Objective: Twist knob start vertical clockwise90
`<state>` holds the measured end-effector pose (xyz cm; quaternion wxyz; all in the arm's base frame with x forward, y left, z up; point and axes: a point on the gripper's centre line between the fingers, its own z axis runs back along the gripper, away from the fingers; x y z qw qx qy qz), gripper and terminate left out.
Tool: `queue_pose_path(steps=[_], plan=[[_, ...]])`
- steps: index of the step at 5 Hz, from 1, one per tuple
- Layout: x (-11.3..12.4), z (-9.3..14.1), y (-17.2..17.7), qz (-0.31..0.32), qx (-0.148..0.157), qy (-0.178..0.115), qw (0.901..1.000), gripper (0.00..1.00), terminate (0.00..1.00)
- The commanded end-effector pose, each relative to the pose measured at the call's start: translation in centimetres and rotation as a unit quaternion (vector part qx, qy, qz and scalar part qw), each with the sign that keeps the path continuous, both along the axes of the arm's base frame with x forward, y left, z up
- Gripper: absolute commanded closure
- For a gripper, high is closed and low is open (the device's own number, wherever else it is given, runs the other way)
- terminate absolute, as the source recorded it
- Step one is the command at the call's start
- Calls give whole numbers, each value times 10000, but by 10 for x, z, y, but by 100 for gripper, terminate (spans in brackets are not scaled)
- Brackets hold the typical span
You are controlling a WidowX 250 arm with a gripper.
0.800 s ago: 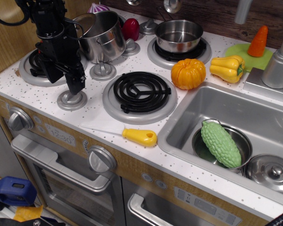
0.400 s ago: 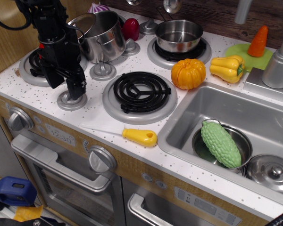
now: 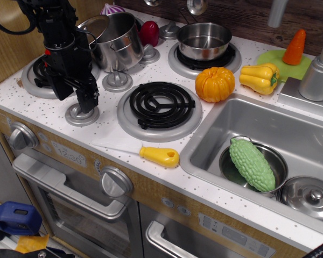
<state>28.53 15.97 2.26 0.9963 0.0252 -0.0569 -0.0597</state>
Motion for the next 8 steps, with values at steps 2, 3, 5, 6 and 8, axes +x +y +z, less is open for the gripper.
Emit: queue_pose_path(steps=[2,3,5,6,8], plan=[[-1,-3,6,35,3,-225,9997,0,0],[-1,-9,6,61,-63,-258,9996,0,0],[-4,-16,6,66,-133,-326,9994,100,0],[-8,-23,6,-692,-116,-110,9975,100,0],[-13,-35,15,-3111,14,589,9486,100,0]])
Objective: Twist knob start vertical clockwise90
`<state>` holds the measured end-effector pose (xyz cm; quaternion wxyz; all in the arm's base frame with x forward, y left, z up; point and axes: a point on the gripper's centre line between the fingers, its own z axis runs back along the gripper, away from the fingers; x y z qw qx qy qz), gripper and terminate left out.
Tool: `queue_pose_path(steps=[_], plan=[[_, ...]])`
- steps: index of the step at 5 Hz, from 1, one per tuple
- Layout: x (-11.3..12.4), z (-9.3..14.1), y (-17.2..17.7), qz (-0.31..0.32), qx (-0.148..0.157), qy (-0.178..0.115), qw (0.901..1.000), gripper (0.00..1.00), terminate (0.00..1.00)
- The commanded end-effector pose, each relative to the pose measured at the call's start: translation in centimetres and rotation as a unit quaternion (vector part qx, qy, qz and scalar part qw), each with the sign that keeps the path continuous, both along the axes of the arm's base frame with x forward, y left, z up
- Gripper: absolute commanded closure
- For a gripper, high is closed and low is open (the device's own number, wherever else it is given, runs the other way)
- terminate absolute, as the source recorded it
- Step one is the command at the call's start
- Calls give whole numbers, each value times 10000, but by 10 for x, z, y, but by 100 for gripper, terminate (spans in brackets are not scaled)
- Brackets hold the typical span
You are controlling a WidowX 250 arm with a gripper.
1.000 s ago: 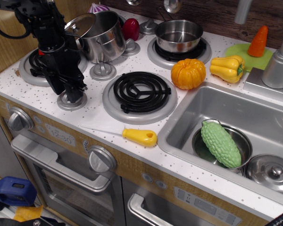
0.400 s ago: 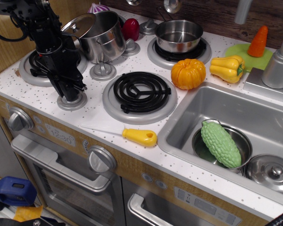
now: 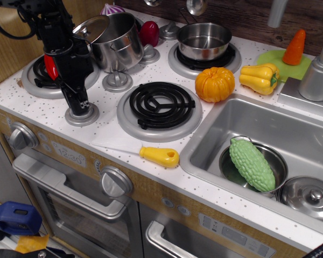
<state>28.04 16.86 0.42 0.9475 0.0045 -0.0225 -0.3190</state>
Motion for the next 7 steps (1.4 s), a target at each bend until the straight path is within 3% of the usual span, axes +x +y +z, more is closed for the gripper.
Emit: queue_pose_path(steps=[1,2,3,4,5,6,7], plan=[[-13,-20,8,-1756,267,92,9841,100,0],[-40,-25,17,-2969,284,65,9544,100,0],[-55,-30,36,-4132,333,-91,9100,100,0],[-68,-29,66,-5241,261,78,8512,100,0],[-75,-22,81,-5848,121,237,8107,100,0],[-77,-23,75,-5725,80,247,8195,100,0],[-75,-19,60,-4995,126,239,8659,0,0]])
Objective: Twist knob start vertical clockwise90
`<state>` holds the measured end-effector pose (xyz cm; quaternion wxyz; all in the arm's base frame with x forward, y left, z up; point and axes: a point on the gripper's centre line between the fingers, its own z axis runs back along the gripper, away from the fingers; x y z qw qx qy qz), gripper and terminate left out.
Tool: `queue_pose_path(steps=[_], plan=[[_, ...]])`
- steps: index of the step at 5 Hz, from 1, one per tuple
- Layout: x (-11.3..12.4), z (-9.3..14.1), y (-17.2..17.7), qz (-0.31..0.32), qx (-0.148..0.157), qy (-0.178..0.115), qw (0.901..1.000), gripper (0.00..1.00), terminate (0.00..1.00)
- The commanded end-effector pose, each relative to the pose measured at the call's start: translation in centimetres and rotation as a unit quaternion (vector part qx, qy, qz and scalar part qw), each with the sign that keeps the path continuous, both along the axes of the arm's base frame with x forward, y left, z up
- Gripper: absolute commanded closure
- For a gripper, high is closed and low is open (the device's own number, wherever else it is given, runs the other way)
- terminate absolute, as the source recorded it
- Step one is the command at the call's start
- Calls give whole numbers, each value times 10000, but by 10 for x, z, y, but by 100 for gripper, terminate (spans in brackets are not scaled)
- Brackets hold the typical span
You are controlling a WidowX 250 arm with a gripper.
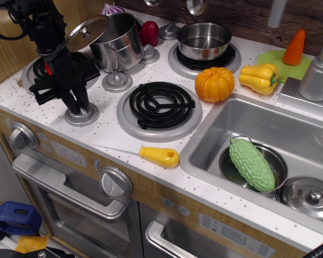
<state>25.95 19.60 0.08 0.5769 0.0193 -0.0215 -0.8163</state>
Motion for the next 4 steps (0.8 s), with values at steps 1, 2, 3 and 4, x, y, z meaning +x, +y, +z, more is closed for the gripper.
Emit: queue_pose_path(steps=[1,2,3,4], plan=[[-47,3,22,1834,15,558,9814,0,0],[-47,3,22,1834,15,558,9814,0,0],[-47,3,22,1834,15,558,9814,0,0],[-47,3,22,1834,15,558,9814,0,100]])
